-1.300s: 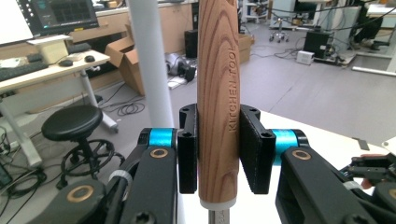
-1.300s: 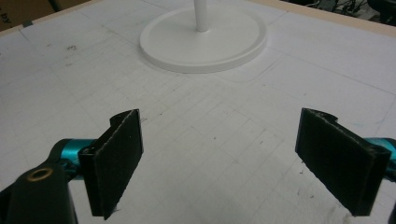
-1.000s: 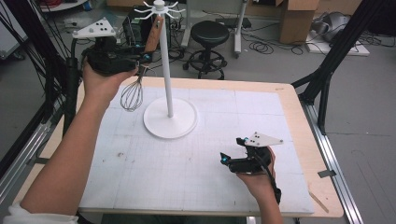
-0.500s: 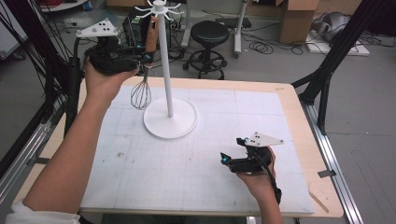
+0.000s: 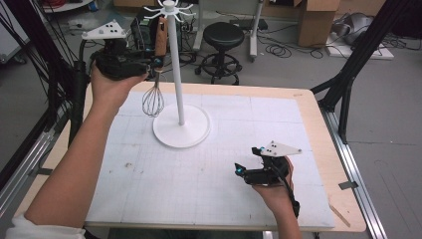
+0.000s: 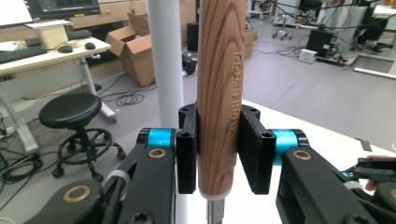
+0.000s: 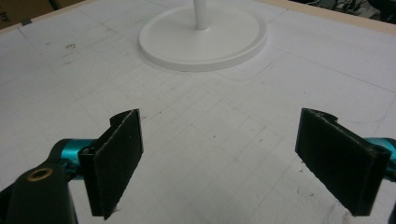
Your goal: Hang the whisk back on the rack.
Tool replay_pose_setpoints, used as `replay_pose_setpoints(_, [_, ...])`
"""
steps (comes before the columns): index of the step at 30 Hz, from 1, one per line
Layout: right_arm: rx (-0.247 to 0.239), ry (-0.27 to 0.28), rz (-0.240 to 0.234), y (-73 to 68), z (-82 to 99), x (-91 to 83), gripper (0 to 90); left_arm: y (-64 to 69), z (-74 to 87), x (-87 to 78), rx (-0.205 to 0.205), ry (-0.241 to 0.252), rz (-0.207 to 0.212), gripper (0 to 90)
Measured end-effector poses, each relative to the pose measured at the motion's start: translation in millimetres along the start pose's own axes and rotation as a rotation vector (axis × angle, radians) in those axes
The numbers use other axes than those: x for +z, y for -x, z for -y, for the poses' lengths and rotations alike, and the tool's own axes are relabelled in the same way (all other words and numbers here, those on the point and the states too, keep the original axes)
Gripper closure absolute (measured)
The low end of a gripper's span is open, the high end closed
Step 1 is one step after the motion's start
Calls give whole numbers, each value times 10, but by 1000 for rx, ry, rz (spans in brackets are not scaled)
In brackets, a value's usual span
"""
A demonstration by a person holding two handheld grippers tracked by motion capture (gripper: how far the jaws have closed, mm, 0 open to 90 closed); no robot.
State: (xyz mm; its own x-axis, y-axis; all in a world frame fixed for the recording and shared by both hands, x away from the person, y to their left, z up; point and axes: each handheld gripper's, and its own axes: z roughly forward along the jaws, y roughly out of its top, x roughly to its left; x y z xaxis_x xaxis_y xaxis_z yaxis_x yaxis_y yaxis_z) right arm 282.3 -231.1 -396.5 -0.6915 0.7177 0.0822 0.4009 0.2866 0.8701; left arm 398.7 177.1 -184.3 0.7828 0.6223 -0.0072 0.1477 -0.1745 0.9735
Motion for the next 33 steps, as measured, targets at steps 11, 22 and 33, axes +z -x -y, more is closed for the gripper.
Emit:
replay_pose_setpoints(11, [-1, -2, 1, -5, 0, 4, 137, 4, 70, -93, -7, -11, 35, 533])
replay_pose_setpoints(22, [-5, -4, -3, -24, -5, 18, 137, 65, 184, -281, 2, 4, 77, 410])
replay_pose_setpoints(33, [-5, -9, -3, -30, -4, 22, 137, 177, 351, -358, 51, -26, 118, 309])
